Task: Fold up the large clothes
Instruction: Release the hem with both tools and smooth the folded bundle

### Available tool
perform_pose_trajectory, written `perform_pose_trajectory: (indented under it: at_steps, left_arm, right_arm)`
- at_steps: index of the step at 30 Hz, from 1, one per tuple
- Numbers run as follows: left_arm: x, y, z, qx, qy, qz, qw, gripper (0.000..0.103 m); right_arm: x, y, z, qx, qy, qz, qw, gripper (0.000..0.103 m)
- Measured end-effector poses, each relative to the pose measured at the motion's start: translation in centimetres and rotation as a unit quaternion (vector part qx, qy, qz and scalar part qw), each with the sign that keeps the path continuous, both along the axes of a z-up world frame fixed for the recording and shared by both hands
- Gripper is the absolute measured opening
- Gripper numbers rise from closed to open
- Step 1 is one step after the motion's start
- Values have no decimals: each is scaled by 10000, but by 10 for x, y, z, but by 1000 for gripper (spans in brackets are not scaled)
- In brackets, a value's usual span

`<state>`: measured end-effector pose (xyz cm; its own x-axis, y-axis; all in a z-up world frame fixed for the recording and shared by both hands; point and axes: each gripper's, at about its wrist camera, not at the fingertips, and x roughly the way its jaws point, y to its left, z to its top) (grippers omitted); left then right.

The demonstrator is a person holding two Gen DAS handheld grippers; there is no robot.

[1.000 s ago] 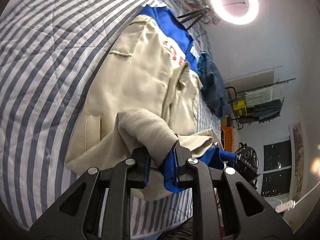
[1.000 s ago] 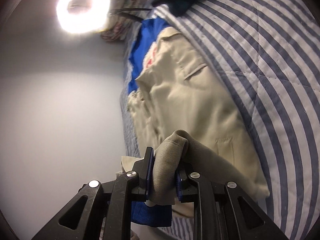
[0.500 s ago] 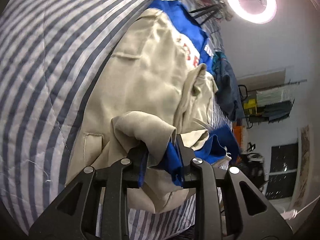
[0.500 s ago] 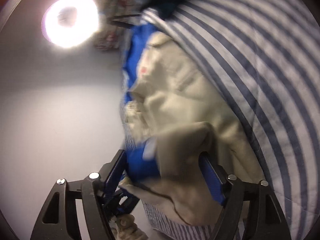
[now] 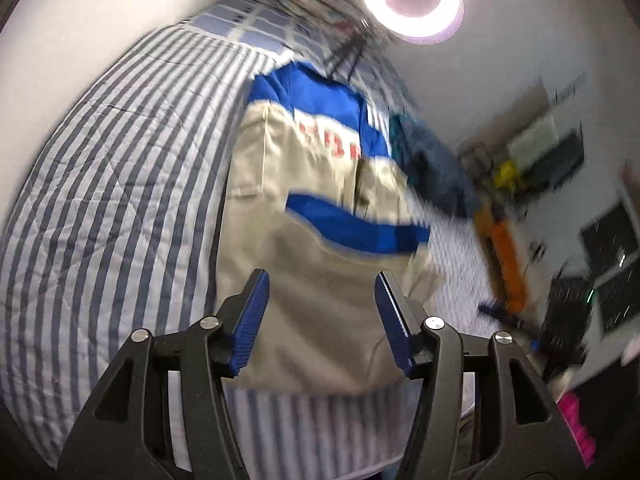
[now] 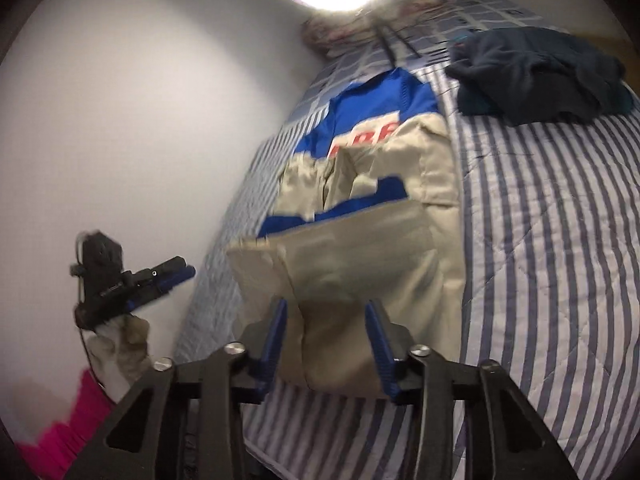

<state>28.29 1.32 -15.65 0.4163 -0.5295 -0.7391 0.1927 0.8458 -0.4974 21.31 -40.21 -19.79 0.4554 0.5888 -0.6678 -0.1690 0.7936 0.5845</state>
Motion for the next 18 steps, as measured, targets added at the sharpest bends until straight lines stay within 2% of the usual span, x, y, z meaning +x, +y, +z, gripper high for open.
perform_pose_trajectory:
  at_steps: [3, 5, 9, 12, 15, 18]
  left_arm:
    - [-4, -8, -21, 422, 47, -186, 9989, 56]
    - [0, -6, -41, 266, 369, -144, 9989, 56]
    - [5, 8, -74, 147, 816, -101, 9965, 56]
    - [6, 18, -88, -21, 1019, -57, 9948, 56]
    - [8, 19, -91, -118, 1047, -89, 9944, 56]
    - [6, 25, -93, -215, 1054, -21, 9942, 56]
  right_arm:
    - [8, 3, -13, -494, -80, -112, 9987, 42]
    - [15, -4, -26, -617, -8, -175, 9979, 45]
    - [19, -22, -56, -326, 392, -140, 9986, 49]
    - [14, -31, -65, -135, 463, -125, 9988, 50]
    - [9, -33, -59, -201, 395, -263, 9987, 51]
    - [1, -13, -24, -238, -72, 96, 9996, 51]
